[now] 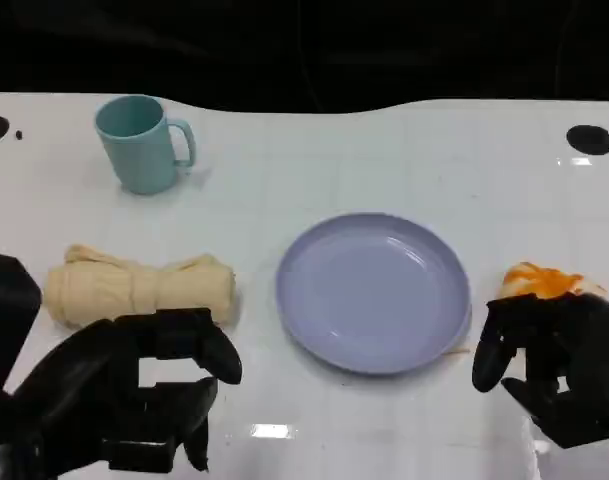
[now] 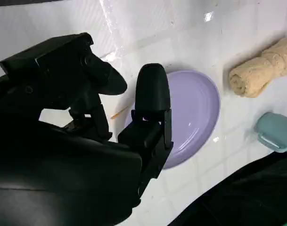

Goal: Grasp the towel on the left side of the plate with the left hand and place it into the plate.

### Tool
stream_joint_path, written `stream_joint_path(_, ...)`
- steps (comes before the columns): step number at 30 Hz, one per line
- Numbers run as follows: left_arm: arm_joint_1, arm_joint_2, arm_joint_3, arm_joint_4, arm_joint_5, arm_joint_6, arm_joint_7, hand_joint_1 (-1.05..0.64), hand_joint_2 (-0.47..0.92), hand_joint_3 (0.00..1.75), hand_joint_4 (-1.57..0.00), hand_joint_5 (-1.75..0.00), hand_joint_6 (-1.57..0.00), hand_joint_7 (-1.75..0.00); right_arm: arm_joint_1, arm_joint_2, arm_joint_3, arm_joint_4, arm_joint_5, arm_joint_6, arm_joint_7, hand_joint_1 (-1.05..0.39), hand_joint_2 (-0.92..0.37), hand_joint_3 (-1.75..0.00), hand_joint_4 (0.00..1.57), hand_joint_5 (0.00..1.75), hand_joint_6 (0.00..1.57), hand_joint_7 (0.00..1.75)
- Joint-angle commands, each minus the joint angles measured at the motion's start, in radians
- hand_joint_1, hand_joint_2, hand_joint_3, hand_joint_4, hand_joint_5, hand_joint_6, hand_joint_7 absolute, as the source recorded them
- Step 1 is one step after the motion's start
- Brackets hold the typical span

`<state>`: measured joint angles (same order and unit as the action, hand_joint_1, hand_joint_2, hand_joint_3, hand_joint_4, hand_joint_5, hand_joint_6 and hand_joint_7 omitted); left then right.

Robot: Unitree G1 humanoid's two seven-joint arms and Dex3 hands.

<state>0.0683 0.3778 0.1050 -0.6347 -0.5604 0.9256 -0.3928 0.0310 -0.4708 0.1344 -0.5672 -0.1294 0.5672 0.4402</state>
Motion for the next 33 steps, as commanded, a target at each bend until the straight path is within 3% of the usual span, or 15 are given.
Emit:
stream_joint_path(1, -0.001, 0.015, 0.002, 0.005, 0.001, -0.011, 0.006, -0.14, 0.55, 1.23, -0.81, -1.75, -0.8, -1.48, -0.006, 0.0, -0.005, -0.004, 0.002, 0.0, -0.006, 0.01, -0.61, -1.01, 0.7, 1.73, 0.69, 1.42)
stream_joint_path(7, 0.002, 0.016, 0.003, 0.009, 0.005, -0.026, 0.002, -0.14, 0.56, 1.23, -0.81, -1.75, -0.79, -1.48, -0.005, 0.0, -0.002, -0.005, -0.001, -0.001, -0.007, 0.01, -0.61, -1.01, 0.71, 1.73, 0.69, 1.42)
stream_joint_path(13, -0.008, 0.026, 0.008, 0.009, 0.025, -0.045, 0.014, -0.15, 0.57, 1.17, -0.68, -1.68, -0.7, -1.41, -0.009, 0.002, 0.001, -0.007, -0.001, 0.004, -0.007, 0.01, -0.61, -1.02, 0.7, 1.73, 0.68, 1.42)
stream_joint_path(19, -0.003, 0.041, -0.027, -0.008, 0.137, -0.118, 0.054, -0.15, 0.52, 1.15, -0.65, -1.44, -0.66, -1.05, -0.011, 0.009, 0.007, -0.008, -0.004, 0.006, -0.01, 0.01, -0.6, -1.02, 0.7, 1.74, 0.69, 1.43)
stream_joint_path(23, -0.003, 0.072, -0.068, -0.039, 0.247, -0.177, 0.078, -0.13, 0.63, 0.91, -0.54, -1.1, -0.6, -0.6, -0.013, 0.009, 0.013, -0.015, -0.009, 0.011, -0.009, 0.01, -0.6, -1.03, 0.7, 1.74, 0.69, 1.42)
stream_joint_path(24, -0.004, 0.075, -0.075, -0.044, 0.267, -0.19, 0.08, -0.14, 0.71, 0.75, -0.5, -0.96, -0.6, -0.41, -0.013, 0.01, 0.013, -0.015, -0.008, 0.01, -0.009, 0.01, -0.6, -1.02, 0.7, 1.74, 0.69, 1.42)
stream_joint_path(27, -0.007, 0.092, -0.112, -0.049, 0.368, -0.263, 0.103, -0.18, 0.88, 0.32, -0.36, -0.81, -0.54, -0.12, -0.014, 0.011, 0.016, -0.015, -0.01, 0.014, -0.01, 0.01, -0.61, -1.02, 0.7, 1.73, 0.68, 1.42)
stream_joint_path(30, -0.027, 0.117, -0.157, -0.021, 0.484, -0.345, 0.116, -0.28, 0.92, 0.16, -0.24, -0.76, -0.41, -0.02, -0.014, 0.012, 0.018, -0.015, -0.01, 0.011, -0.01, 0.01, -0.61, -1.01, 0.7, 1.73, 0.68, 1.42)
stream_joint_path(33, -0.063, 0.162, -0.212, 0.031, 0.615, -0.419, 0.112, -0.36, 0.92, 0.09, -0.12, -0.78, -0.34, 0.0, -0.015, 0.012, 0.021, -0.016, -0.014, 0.009, -0.01, 0.0, -0.61, -1.01, 0.7, 1.73, 0.68, 1.42)
